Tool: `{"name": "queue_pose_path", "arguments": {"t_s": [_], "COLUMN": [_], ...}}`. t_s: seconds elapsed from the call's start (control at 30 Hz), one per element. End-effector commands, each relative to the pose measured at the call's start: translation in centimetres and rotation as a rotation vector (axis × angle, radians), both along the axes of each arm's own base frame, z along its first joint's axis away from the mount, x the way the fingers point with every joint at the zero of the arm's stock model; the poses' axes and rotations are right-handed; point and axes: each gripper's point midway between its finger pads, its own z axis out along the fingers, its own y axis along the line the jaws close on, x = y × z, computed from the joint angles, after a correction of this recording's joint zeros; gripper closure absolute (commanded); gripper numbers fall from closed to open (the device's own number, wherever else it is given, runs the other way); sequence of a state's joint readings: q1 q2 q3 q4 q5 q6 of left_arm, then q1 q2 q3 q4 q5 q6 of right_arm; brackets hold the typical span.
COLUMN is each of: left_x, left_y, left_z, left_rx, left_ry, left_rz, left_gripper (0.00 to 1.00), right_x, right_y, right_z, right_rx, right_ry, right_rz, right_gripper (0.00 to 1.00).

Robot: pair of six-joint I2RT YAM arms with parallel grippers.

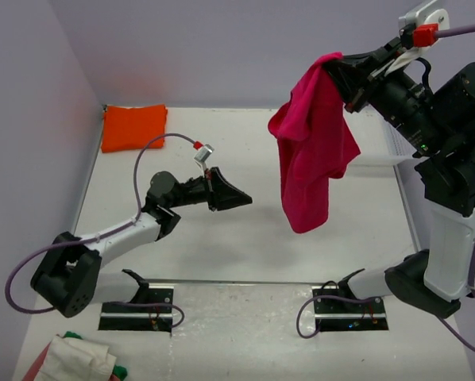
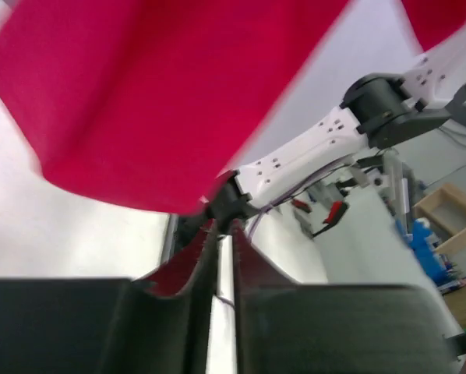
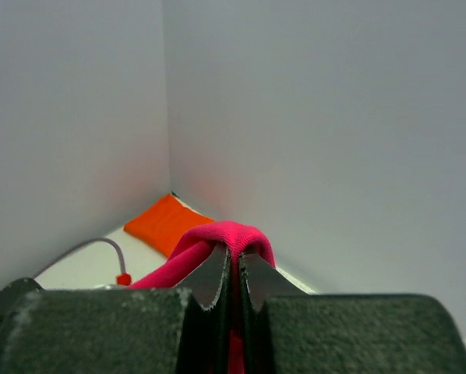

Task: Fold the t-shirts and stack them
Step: Move the tshirt to the center of the board

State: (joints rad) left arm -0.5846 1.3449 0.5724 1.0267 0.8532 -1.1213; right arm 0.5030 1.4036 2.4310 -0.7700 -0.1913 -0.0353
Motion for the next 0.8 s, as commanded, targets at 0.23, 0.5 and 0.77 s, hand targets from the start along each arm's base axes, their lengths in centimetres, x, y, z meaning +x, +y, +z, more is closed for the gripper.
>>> {"name": "queue_pose_path", "arguments": {"t_s": [0.23, 0.5, 0.77], "left_x": [4.3, 7.2, 11.2], "left_y": [2.0, 1.4, 1.5], "left_z": [5.1, 3.4, 3.0], "left_rx": [0.261, 0.282, 0.271], "left_ry": [-0.300, -0.380, -0.370], "left_rz": [0.296, 0.353, 0.318], "left_gripper": [0.00, 0.00, 0.00], "right_x": [0.3, -1.6, -5.2], "right_y": [-1.1, 0.3, 0.2], "right_z": [0.1, -0.9, -0.5], "right_rx": [-0.007, -0.010, 0.014], "right_ry": [0.000, 0.051, 0.038], "right_rz": [-0.066, 0.052, 0.141], "right_gripper": [1.00, 1.00, 1.00]}}
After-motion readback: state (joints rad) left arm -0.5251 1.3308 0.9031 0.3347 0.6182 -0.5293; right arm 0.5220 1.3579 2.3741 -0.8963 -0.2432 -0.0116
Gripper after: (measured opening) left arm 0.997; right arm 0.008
